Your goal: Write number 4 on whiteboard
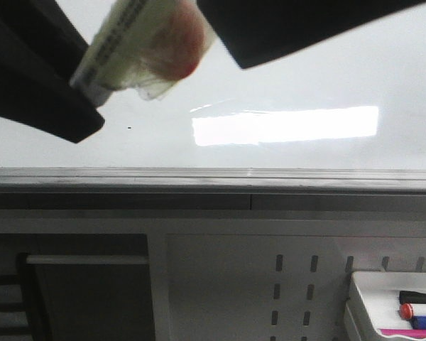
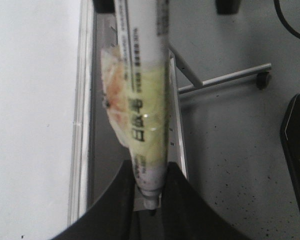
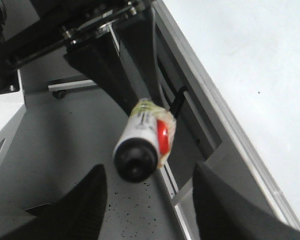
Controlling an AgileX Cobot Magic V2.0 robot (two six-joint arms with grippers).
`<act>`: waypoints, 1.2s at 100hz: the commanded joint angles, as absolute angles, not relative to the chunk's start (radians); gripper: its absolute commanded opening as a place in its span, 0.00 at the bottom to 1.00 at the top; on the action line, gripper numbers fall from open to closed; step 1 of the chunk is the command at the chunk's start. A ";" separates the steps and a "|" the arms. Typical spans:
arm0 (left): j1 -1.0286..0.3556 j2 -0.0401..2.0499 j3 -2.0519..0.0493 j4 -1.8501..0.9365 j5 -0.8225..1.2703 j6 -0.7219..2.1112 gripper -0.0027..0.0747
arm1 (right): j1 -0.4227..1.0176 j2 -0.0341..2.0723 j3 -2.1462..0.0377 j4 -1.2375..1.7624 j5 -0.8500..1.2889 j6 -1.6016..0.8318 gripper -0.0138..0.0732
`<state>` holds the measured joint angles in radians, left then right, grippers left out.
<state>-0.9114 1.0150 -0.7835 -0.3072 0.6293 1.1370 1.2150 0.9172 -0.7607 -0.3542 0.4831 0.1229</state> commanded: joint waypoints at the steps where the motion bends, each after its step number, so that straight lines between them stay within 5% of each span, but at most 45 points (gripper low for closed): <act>1: -0.918 1.015 -0.813 -0.345 0.595 1.137 0.01 | 1.205 0.903 -0.796 -0.390 0.407 0.114 0.57; 59: -0.918 1.020 -0.813 -0.376 0.597 1.138 0.01 | 1.205 1.024 -0.796 -0.405 0.263 0.118 0.56; 95: -0.918 1.020 -0.813 -0.376 0.575 1.138 0.01 | 1.205 1.024 -0.796 -0.405 0.279 0.120 0.08; 112: -0.918 1.020 -0.813 -0.398 0.510 1.131 0.03 | 1.190 1.024 -0.796 -0.408 0.289 0.120 0.08; 120: -0.918 1.018 -0.813 -0.426 0.482 1.129 0.14 | 1.150 1.024 -0.796 -0.408 0.315 0.120 0.08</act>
<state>-0.9129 1.0328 -0.7816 -0.3504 0.6204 1.1375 1.1860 1.0356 -0.7623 -0.4097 0.3547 0.1122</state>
